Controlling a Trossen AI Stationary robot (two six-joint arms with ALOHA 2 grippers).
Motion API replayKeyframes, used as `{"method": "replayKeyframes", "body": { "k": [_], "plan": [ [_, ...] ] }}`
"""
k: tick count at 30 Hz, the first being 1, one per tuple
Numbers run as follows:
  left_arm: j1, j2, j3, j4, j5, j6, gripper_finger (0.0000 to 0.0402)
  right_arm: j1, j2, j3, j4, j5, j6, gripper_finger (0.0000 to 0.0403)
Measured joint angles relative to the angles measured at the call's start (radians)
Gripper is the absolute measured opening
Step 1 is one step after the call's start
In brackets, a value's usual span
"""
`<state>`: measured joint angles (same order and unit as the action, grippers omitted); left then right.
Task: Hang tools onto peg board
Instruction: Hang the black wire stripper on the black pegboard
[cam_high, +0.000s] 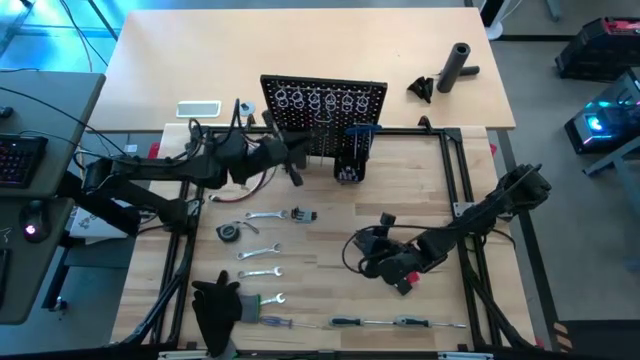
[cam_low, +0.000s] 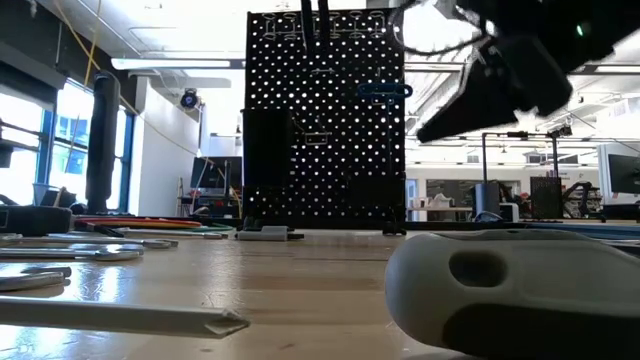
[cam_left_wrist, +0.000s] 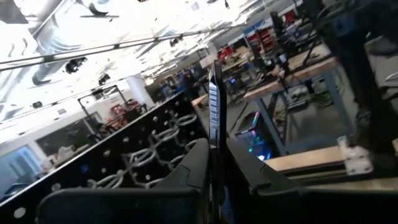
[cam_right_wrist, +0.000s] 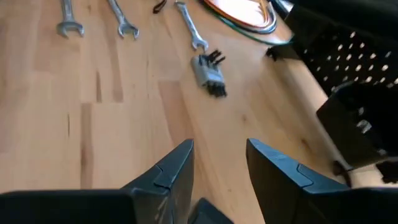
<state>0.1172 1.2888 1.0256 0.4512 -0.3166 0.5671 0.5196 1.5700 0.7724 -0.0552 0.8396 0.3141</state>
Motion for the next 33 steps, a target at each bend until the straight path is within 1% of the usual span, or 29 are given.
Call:
{"method": "replayKeyframes", "body": {
  "k": [5,8,11,13,16,18,22,25,30,33],
  "plan": [
    [0.051,0.017,0.0,0.023,0.031,0.011,0.0022,-0.026,0.0,-0.082,0.097,-0.013,-0.001,0.0142],
    [0.075,0.031,0.0,0.019,0.008,-0.014,0.0022,-0.047,0.0,-0.102,0.107,-0.036,-0.013,0.0142],
    [0.088,0.049,0.0,0.037,0.014,-0.05,0.0022,-0.069,0.0,-0.102,0.108,-0.064,-0.058,0.0142],
    [0.089,0.064,0.0,0.062,0.01,-0.067,0.0022,-0.083,0.0,-0.102,0.12,-0.066,-0.097,0.0142],
    [0.086,0.091,0.0,0.089,-0.029,-0.062,0.0021,-0.106,0.0,-0.102,0.127,-0.074,-0.156,0.0142],
    [0.082,0.108,0.0,0.111,-0.051,-0.053,0.0021,-0.123,0.0,-0.101,0.131,-0.094,-0.173,0.0142],
    [0.079,0.121,0.0,0.152,-0.058,-0.053,0.0021,-0.153,0.0,-0.101,0.123,-0.144,-0.185,0.0142],
    [0.072,0.121,0.001,0.154,-0.062,-0.065,0.0021,-0.167,0.0,-0.101,0.119,-0.164,-0.192,0.0142],
    [0.055,0.122,0.031,0.146,-0.072,-0.065,0.0021,-0.18,0.0,-0.101,0.11,-0.167,-0.206,0.0142],
    [0.046,0.121,0.052,0.096,-0.073,-0.065,0.0021,-0.18,0.0,-0.101,0.108,-0.166,-0.21,0.0142]
  ]
}}
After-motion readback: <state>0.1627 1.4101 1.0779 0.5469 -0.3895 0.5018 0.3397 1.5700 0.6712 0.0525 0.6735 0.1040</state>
